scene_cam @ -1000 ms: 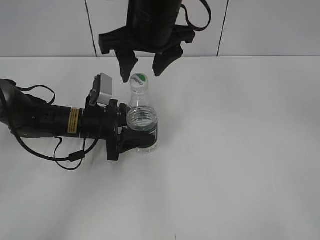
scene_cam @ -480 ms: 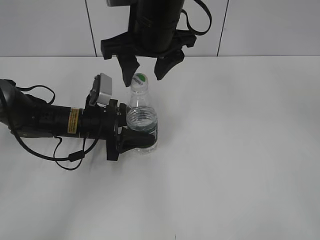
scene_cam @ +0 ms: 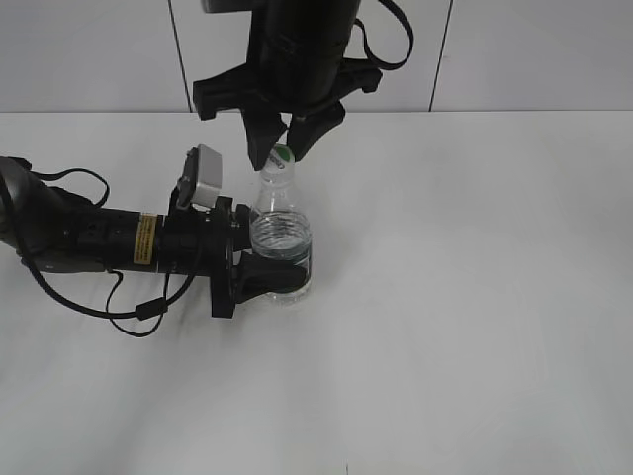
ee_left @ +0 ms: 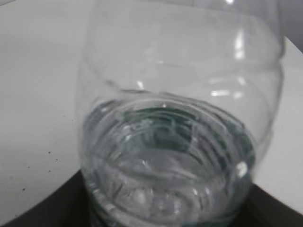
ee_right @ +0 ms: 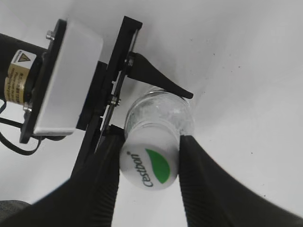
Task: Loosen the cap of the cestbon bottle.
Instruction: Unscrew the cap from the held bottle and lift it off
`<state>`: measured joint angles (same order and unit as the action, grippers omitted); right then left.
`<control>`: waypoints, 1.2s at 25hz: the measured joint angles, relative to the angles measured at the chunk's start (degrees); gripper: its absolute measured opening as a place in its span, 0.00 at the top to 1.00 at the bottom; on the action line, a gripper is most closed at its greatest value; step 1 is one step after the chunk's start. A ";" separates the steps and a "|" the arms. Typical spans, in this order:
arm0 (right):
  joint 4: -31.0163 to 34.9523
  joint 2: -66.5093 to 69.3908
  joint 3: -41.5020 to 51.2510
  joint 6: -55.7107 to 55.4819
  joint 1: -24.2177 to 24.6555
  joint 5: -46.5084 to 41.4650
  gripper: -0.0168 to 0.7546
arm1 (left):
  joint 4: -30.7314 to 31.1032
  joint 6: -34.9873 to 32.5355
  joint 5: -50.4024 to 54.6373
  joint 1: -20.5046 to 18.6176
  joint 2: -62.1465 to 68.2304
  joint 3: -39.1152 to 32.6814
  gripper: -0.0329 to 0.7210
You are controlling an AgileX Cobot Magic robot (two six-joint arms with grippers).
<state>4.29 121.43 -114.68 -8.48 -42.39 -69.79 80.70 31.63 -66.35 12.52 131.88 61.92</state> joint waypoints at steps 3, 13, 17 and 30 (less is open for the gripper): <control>0.05 0.00 0.00 3.14 0.00 0.00 0.60 | 0.00 0.05 0.00 0.00 0.00 0.00 0.41; 0.05 0.00 0.00 42.74 -0.07 0.02 0.60 | 0.00 0.05 0.00 0.00 0.00 0.00 0.41; 0.05 0.00 0.00 66.00 -0.07 -0.03 0.60 | 0.00 0.21 0.00 0.00 0.00 0.00 0.41; -0.20 -0.31 -3.08 84.88 -0.07 -0.35 0.61 | -0.22 0.26 0.06 -0.16 0.00 0.00 0.41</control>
<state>4.09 121.12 -117.76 76.40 -42.46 -70.14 80.48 31.89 -66.29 12.36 131.88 61.92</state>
